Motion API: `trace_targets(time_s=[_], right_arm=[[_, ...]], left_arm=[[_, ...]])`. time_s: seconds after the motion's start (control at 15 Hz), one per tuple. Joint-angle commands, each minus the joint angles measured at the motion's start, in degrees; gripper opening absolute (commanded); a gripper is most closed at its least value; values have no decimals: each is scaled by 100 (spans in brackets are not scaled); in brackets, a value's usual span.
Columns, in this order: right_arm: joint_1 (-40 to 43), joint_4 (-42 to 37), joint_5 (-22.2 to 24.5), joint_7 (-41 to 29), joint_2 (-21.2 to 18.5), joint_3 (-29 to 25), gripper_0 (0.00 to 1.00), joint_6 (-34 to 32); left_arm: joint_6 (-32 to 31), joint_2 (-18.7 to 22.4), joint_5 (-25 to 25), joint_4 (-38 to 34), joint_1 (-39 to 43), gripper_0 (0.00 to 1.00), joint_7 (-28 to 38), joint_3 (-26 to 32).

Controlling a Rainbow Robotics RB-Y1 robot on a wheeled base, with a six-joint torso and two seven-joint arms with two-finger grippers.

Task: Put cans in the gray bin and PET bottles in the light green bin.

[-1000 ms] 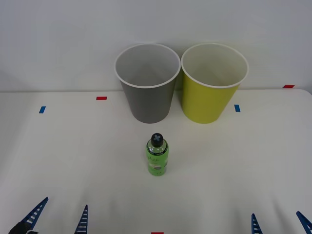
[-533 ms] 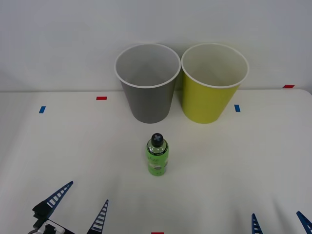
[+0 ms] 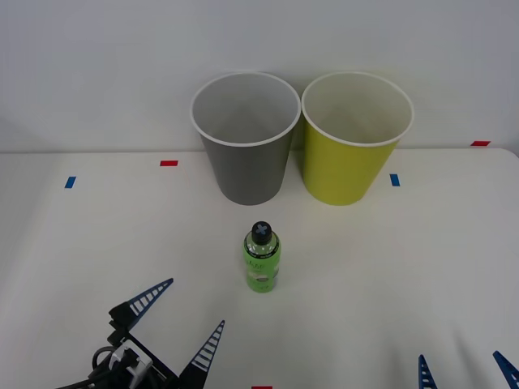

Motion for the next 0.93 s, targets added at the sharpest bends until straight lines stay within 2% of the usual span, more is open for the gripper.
trace_targets(time_s=[0.07,0.53,0.93], right_arm=[[0,0,0,0,0,0,100,0],[0,0,0,0,0,0,100,0],[0,0,0,0,0,0,100,0]], left_arm=[[151,14,100,219,-464,100,4,-311],[775,-215,232,245,-1141,100,30,-364],[1232,-707,249,254,-1440,100,39,-434]])
